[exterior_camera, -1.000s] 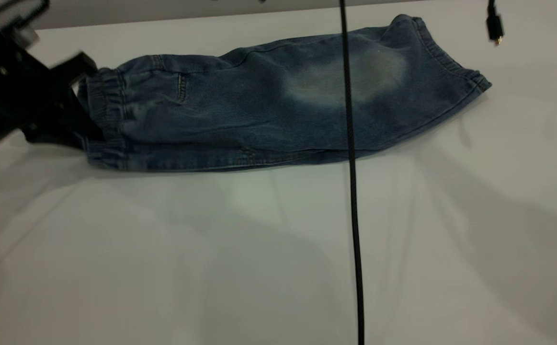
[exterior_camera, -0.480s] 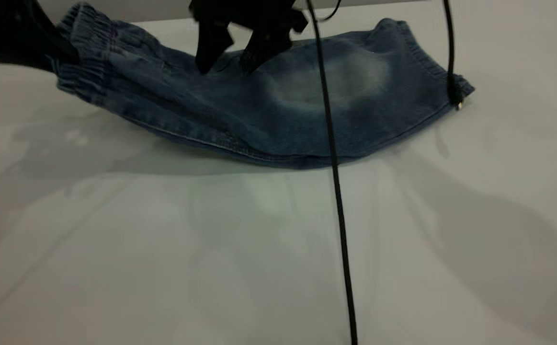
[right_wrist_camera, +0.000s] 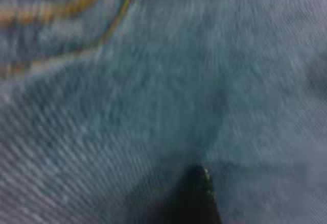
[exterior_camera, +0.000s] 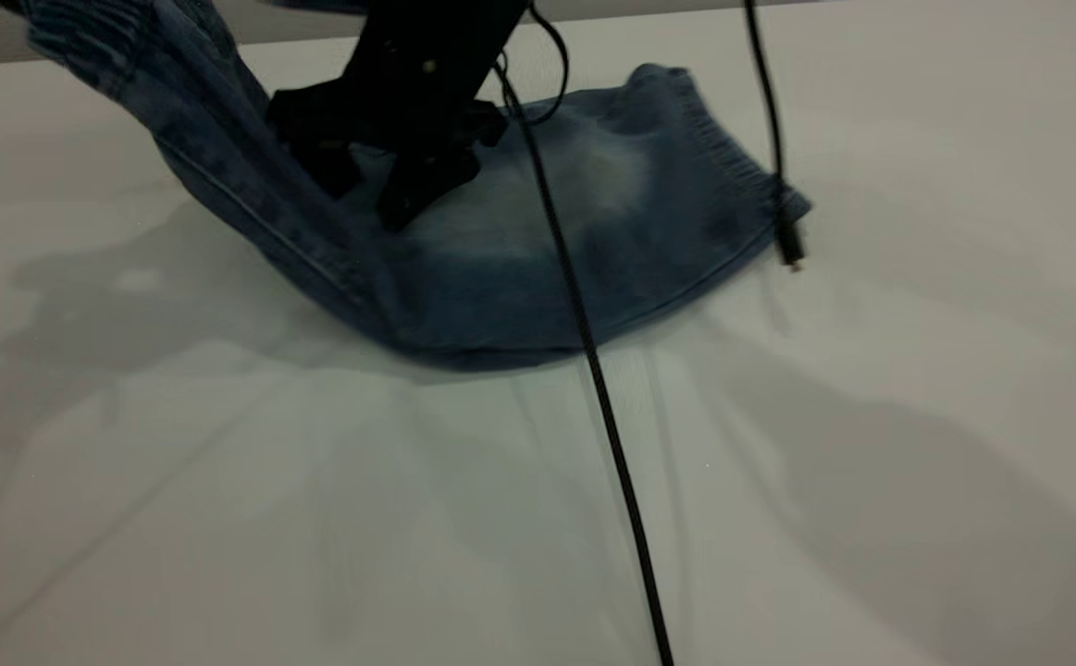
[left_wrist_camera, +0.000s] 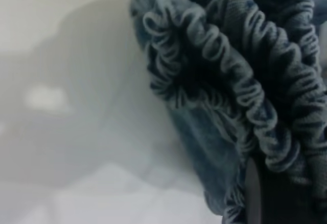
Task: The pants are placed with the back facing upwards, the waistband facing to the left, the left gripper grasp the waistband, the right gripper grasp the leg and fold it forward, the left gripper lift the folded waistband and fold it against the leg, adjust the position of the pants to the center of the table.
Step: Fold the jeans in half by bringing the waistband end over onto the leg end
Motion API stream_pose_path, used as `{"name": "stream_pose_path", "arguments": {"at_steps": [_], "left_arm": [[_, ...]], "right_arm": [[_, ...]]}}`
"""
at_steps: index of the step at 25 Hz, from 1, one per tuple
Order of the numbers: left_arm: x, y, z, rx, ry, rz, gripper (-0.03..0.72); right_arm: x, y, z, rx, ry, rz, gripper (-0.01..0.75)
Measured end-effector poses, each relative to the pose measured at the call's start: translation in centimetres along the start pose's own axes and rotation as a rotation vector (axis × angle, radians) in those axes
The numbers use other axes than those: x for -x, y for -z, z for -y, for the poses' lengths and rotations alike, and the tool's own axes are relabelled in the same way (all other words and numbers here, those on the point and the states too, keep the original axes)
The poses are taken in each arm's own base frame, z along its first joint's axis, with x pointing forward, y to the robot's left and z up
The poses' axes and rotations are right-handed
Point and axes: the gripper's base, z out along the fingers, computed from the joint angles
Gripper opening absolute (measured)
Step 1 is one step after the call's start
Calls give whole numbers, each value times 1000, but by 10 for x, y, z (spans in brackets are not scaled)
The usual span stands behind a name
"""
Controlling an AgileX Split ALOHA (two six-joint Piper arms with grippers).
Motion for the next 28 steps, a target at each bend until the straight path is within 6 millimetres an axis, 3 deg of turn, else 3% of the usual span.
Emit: {"name": "stream_pose_path", "arguments": {"at_steps": [9,14,18,24,28], "left_arm": [[-5,2,-1,21,-44,-47,135],[-8,-1,8,8,-93,-58,135],[-12,-7,23,-7,-141,-44,135],[-16,-17,51,-42,-189,34,135],[-15,-18,59,-54,-194,79,135]], "right_arm": [[14,60,36,-167,40,3,494],[-2,40,63,-240,1,-84,494],[-11,20,61,-187,-29,-115,494],[-7,27,48,-139,-19,-107,494],[-4,32,45,-131,-20,-101,494]]}}
